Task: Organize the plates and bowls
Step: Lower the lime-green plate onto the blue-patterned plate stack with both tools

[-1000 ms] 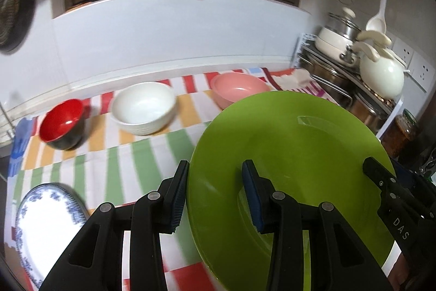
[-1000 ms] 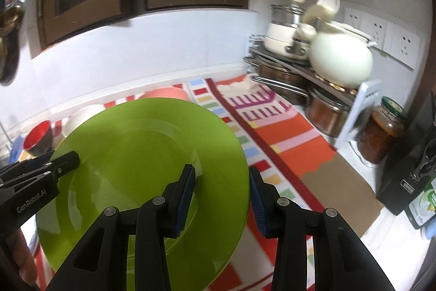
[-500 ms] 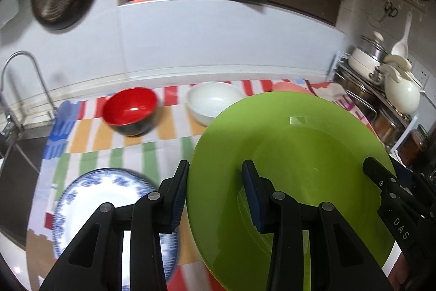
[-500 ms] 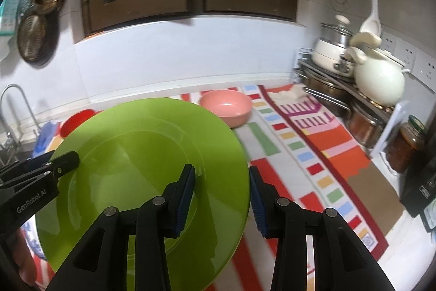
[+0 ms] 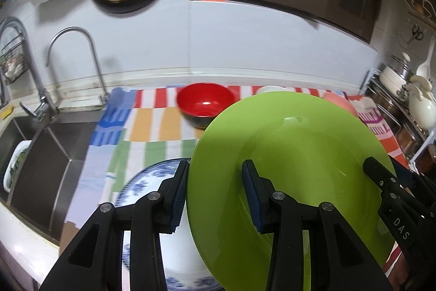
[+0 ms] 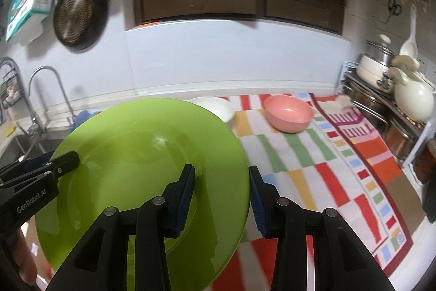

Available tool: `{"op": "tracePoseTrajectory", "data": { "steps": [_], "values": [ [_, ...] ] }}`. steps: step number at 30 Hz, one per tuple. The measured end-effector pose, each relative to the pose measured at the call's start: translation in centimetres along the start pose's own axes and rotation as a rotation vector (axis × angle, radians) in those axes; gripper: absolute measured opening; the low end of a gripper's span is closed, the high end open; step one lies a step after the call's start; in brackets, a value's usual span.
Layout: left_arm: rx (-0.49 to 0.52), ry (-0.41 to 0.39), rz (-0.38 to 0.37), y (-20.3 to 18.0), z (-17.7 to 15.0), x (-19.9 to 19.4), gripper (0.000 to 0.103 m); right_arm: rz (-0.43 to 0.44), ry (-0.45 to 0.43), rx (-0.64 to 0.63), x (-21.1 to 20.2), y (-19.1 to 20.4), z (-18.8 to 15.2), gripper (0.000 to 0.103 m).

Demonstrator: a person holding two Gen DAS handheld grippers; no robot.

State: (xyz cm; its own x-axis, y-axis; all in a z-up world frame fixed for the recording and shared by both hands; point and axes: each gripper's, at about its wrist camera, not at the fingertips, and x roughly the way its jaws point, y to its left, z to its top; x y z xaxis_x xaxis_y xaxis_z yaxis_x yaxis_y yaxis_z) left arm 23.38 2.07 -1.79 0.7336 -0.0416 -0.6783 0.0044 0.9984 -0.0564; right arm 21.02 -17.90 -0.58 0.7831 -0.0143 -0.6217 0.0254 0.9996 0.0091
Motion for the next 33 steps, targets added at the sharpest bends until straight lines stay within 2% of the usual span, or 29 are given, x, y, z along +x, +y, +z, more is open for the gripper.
{"op": "tracePoseTrajectory", "data": {
  "steps": [14,25,33],
  "values": [
    [-0.067,0.034,0.088,8.4,-1.7,0.1,0.039,0.096,0.035,-0.057,1.8,8.1,-0.9,0.04],
    [-0.087,0.119,0.107,11.5,-3.8,3.0,0.039,0.121,0.117,-0.079,4.7,11.6,-2.9,0.04],
    [-0.084,0.183,0.099,11.9,-5.0,5.5,0.039,0.111,0.181,-0.078,7.0,12.3,-4.3,0.04]
  ]
}}
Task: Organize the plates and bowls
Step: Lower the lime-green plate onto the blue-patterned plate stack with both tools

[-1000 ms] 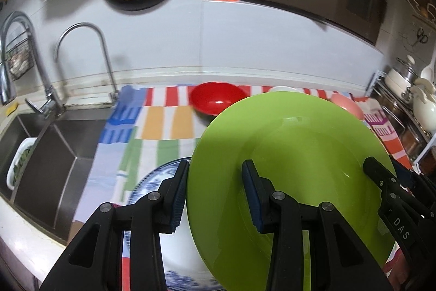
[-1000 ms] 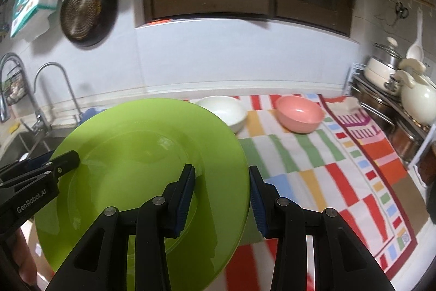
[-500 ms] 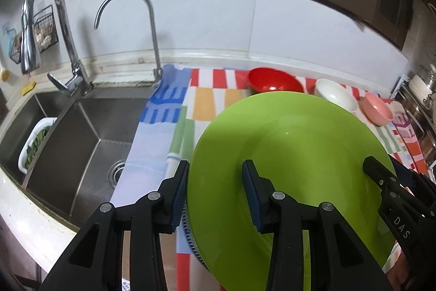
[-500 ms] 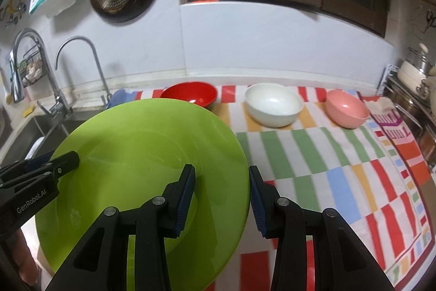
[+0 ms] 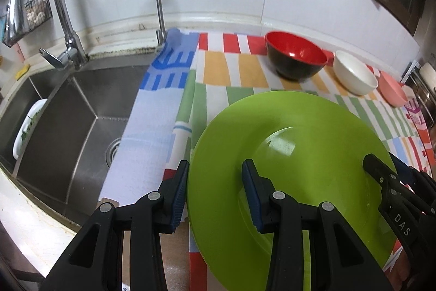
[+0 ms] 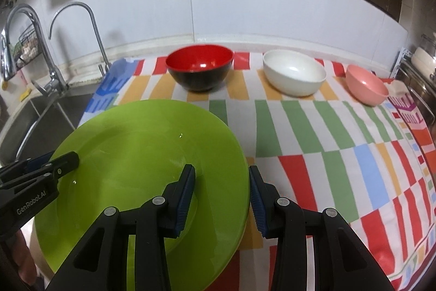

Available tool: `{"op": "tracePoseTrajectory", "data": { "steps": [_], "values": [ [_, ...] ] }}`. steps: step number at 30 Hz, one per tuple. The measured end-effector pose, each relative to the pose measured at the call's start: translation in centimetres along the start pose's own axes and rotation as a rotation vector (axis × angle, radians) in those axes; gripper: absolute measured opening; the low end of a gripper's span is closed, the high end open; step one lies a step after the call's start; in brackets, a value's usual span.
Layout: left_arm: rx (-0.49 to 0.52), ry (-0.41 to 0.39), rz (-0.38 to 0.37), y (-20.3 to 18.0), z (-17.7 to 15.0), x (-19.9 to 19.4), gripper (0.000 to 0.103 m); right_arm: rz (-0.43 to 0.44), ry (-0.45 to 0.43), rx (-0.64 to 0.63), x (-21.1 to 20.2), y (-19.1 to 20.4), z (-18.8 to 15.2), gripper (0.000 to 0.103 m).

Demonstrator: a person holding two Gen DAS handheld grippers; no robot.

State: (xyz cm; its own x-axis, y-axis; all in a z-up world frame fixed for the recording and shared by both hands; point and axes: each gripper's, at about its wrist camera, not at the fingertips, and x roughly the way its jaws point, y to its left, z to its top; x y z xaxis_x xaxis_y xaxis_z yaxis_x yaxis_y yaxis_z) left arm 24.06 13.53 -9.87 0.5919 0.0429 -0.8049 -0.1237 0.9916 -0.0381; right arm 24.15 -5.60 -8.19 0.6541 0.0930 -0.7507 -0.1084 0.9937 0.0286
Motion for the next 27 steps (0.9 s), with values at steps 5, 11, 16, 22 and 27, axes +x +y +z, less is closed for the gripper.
{"op": "tracePoseTrajectory", "data": {
  "steps": [5,11,16,22,27],
  "values": [
    [0.014,0.032,-0.001,-0.2,-0.3,1.4,0.039,-0.008,0.033,0.008,1.4,-0.2,-0.3,0.04],
    [0.018,0.059,-0.003,-0.2,-0.5,2.6,0.039,-0.015,0.065,0.019,2.5,-0.3,-0.8,0.04],
    [0.024,0.072,0.0,-0.1,-0.5,3.1,0.039,-0.014,0.091,0.025,3.0,-0.3,-1.1,0.04],
    [0.029,0.066,0.011,-0.3,-0.6,3.1,0.039,-0.017,0.107,0.027,3.4,-0.2,-1.3,0.041],
    [0.043,0.062,0.021,-0.5,-0.7,3.2,0.04,-0.022,0.104,0.014,3.4,0.0,-1.4,0.041]
  ]
}}
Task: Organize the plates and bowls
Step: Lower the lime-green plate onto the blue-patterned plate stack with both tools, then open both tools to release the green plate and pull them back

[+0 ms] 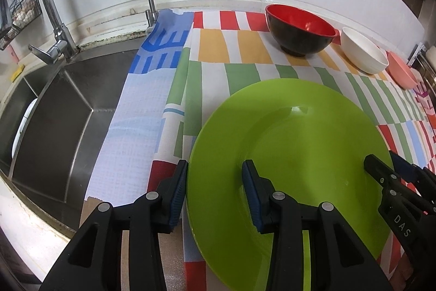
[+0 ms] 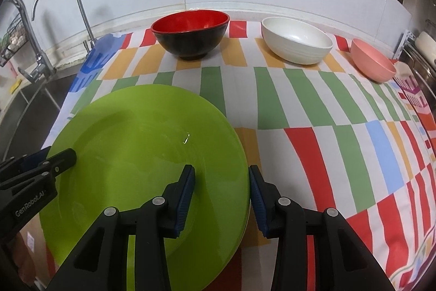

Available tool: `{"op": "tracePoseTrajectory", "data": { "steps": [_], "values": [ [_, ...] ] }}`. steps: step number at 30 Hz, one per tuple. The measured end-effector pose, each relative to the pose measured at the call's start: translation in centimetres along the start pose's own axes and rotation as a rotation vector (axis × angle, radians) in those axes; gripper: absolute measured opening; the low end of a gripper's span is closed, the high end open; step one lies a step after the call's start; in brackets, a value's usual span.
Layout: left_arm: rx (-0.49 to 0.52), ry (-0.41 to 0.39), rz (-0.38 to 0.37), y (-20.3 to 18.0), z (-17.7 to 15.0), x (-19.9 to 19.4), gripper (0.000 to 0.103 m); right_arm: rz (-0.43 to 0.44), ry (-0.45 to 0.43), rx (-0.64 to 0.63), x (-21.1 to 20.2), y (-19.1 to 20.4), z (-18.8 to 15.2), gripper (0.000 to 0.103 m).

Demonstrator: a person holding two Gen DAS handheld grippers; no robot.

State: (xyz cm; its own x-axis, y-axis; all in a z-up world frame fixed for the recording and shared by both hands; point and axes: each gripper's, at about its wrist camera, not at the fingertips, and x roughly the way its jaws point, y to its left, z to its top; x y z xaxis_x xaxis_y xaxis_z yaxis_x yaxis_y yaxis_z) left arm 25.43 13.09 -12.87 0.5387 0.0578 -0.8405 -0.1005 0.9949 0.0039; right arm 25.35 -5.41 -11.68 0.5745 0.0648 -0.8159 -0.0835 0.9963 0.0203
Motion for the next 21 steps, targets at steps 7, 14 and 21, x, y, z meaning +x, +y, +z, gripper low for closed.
{"op": "tracePoseTrajectory", "data": {
  "steps": [7,14,21],
  "values": [
    [0.001,-0.001,-0.008,-0.1,0.0,-0.4,0.054,0.011,0.006,0.008,-0.3,-0.3,0.1,0.049],
    [0.024,-0.058,-0.016,-0.9,0.9,-2.8,0.062,-0.007,-0.091,-0.001,-2.8,-0.6,0.6,0.049],
    [0.071,-0.133,-0.042,-3.1,1.9,-5.9,0.068,0.005,-0.122,-0.003,-5.3,-2.4,1.6,0.049]
  ]
}}
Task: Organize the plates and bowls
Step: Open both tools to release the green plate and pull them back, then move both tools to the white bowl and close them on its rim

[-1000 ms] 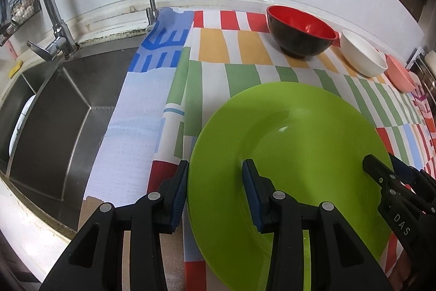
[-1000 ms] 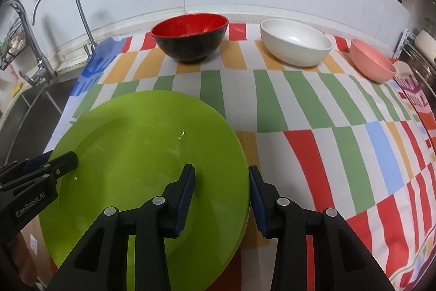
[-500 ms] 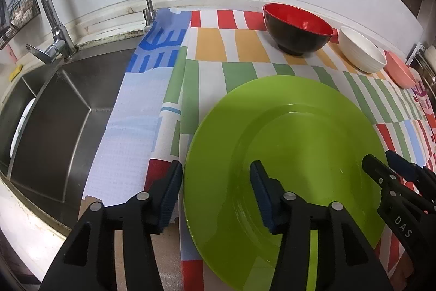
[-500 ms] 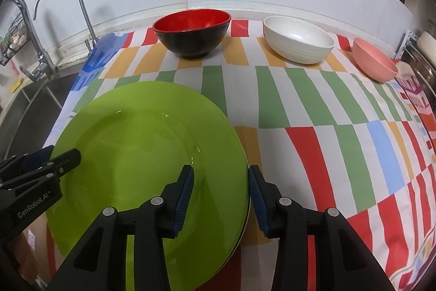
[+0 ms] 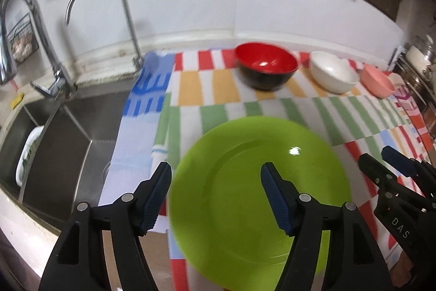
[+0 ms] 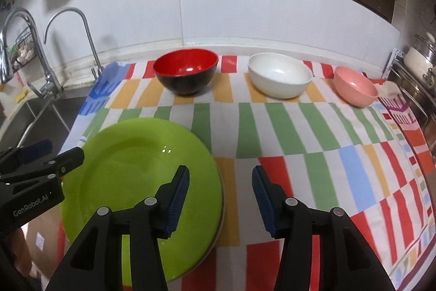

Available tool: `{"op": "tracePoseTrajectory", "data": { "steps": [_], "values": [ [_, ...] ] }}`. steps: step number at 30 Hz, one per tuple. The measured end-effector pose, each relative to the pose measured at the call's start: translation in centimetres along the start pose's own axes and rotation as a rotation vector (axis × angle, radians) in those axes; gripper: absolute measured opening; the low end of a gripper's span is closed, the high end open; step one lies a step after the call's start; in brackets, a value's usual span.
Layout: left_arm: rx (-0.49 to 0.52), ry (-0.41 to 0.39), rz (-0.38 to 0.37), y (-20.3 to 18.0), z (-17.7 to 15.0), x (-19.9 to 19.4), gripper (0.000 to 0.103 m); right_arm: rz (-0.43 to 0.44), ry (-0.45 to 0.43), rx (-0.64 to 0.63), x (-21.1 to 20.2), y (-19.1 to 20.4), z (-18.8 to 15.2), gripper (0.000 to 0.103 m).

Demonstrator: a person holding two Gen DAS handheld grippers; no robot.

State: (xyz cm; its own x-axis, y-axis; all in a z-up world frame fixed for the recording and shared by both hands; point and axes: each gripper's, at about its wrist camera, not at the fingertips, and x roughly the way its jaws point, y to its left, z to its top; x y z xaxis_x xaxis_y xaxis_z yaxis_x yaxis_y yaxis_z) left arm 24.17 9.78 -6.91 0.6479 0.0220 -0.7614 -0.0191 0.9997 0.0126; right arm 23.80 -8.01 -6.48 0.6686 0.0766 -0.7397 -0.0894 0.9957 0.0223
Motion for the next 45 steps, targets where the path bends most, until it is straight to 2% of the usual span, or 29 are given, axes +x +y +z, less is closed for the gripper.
{"op": "tracePoseTrajectory", "data": {
  "steps": [7,13,23,36,45],
  "values": [
    [0.033,-0.038,-0.06,-3.6,1.5,-1.6,0.068,-0.01,-0.016,0.025,-2.1,-3.4,0.8,0.049],
    [0.061,-0.071,-0.068,-6.7,2.8,-2.2,0.068,-0.047,-0.031,0.018,-3.1,-6.2,1.3,0.049],
    [0.089,-0.106,-0.084,-11.9,5.3,-2.6,0.068,-0.036,-0.058,0.032,-3.5,-11.4,3.2,0.049],
    [0.1,-0.089,-0.085,-16.2,9.0,0.0,0.068,0.012,-0.057,0.046,-1.4,-16.4,6.8,0.049],
    [0.117,-0.056,-0.086,-17.2,12.9,4.1,0.067,0.02,-0.035,0.047,2.4,-18.0,10.3,0.049]
  ]
}}
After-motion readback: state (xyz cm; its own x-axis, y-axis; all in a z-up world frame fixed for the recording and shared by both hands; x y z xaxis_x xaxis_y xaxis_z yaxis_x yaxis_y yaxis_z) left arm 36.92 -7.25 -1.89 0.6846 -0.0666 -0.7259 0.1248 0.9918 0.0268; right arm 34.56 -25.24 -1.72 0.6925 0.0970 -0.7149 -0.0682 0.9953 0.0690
